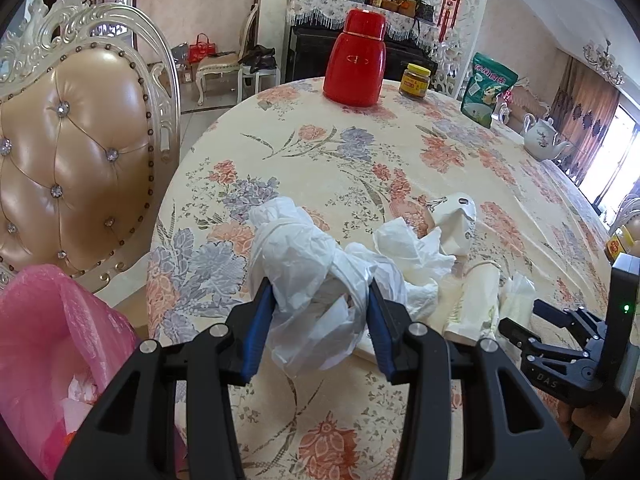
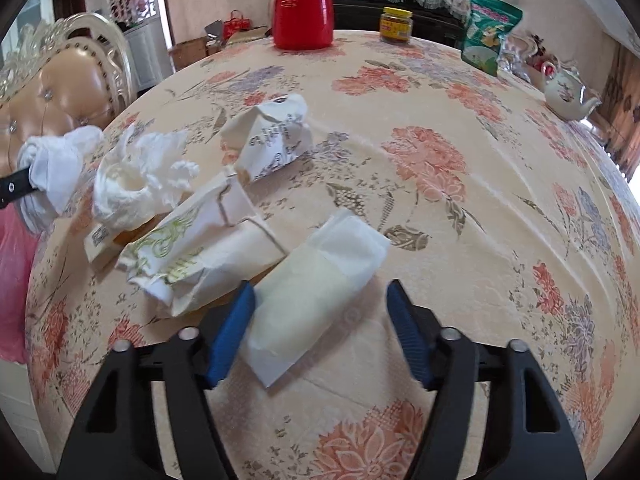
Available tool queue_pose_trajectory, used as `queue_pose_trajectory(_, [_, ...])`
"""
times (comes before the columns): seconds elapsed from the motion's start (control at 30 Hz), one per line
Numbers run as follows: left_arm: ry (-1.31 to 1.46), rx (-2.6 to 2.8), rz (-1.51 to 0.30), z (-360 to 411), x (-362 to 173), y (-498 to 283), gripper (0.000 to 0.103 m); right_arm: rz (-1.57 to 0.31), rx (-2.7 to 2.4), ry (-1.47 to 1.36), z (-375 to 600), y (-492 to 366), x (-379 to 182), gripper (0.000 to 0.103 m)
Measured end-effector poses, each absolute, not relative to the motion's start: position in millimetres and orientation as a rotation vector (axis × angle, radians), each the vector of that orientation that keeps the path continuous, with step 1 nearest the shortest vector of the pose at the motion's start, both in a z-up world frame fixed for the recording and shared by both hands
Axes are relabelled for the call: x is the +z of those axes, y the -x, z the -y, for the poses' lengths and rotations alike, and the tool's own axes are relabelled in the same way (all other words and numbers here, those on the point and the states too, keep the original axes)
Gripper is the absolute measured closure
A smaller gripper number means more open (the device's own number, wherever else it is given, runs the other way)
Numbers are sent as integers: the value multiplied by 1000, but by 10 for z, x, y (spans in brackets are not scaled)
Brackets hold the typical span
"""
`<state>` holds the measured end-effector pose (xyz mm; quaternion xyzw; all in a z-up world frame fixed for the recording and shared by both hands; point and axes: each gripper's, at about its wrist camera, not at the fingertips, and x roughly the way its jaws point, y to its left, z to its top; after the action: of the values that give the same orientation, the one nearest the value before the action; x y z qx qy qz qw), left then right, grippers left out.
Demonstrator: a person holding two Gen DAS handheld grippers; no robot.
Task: Collect trash
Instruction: 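Grasp a folded white napkin with the right tool while the left tool holds the bag, then carry the bag and napkin over the pink wastebasket with both tools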
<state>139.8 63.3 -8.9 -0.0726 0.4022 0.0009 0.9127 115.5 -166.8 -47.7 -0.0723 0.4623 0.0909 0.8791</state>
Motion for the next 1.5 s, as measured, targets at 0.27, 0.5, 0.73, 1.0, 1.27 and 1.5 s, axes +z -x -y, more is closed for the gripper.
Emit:
queue_pose_trajectory(0.27, [149,5,-810,-638,34,-1203,60,-970,242,145,1658,-1102,-450,66])
queue_pose_trajectory(0.5, [148,0,-793,-650,109,-1008,60,-961,265,108,1728,-1008,-362,74])
queue_pose_trajectory(0.73, [162,-14,-780,-702,143,-936,60,-974,204,83,1785,-1021,-350,67])
queue_pose_trajectory(1.0, [169,-30,-763,-769,219,-890,60,-982,154,93,1698,-1140,-445,47])
queue_pose_trajectory(1.27, [175,-29,-753,-839,288,-821,60,-951,155,131,1675,-1141,-428,74])
queue_pose_trajectory(1.5, [170,-14,-747,-857,330,-767,60,-895,186,127,1707,-1020,-248,80])
